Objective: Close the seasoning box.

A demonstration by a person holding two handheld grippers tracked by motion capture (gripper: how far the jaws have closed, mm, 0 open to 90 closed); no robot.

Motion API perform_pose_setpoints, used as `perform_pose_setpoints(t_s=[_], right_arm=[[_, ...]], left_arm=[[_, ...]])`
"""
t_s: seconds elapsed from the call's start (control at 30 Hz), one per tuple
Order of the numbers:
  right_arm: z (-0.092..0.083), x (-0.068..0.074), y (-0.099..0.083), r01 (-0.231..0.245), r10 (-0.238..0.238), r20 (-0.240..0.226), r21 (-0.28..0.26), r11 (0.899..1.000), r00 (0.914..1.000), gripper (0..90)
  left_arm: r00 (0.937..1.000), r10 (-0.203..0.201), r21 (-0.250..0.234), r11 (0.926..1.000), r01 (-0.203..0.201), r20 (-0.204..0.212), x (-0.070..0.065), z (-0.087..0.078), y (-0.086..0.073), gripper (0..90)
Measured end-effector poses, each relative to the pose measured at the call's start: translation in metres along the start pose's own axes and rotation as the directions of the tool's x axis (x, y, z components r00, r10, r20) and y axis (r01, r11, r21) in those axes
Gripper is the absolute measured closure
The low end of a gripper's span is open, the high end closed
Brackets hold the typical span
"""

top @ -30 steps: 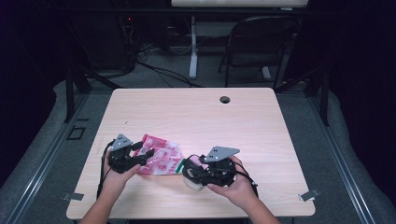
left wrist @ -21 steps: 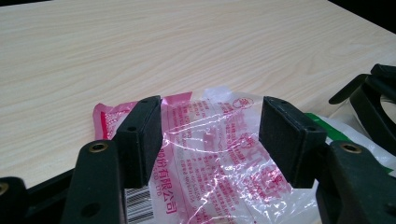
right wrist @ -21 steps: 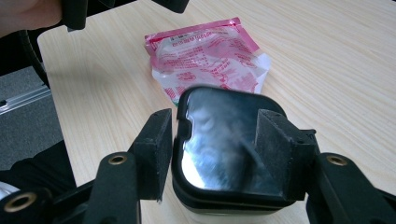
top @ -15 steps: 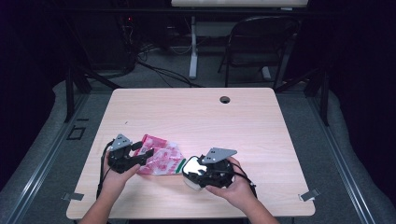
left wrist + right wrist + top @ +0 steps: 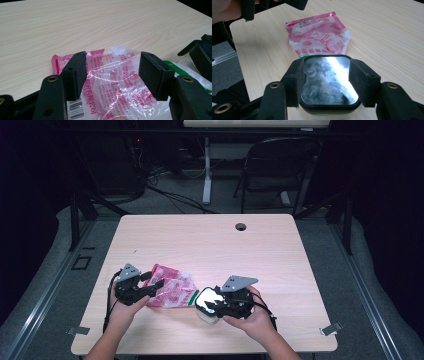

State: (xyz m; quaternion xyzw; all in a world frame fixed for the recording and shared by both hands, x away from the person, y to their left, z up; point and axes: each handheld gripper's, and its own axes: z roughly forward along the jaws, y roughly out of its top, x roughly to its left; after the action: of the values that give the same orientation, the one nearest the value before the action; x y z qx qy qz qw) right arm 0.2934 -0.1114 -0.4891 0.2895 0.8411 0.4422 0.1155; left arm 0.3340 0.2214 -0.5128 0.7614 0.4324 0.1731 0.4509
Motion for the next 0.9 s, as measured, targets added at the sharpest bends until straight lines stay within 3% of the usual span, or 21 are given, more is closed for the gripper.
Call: perform_pose_setpoints(t_s=[0.5, 0.7, 0.9], right_arm=[[-0.01, -0.022, -0.004, -0.08, 0.081, 0.028, -0.03, 0.996, 0.9963, 46.4], [-0.014, -0.035, -0.008, -0.124, 0.126, 0.062, -0.043, 0.991, 0.9901, 46.4], [-0.018, -0.05, -0.014, -0.182, 0.187, 0.105, -0.051, 0.982, 0.9768, 46.4]], left_arm=[[1.0, -0.006, 0.006, 1.0, 0.006, -0.007, 0.003, 0.0, -0.001, 39.3], [0.9999, -0.011, 0.005, 0.9999, 0.011, -0.01, 0.005, 0.0, -0.001, 39.4], [0.9998, -0.014, 0.007, 0.9999, 0.014, -0.013, 0.006, 0.0, -0.002, 39.3]])
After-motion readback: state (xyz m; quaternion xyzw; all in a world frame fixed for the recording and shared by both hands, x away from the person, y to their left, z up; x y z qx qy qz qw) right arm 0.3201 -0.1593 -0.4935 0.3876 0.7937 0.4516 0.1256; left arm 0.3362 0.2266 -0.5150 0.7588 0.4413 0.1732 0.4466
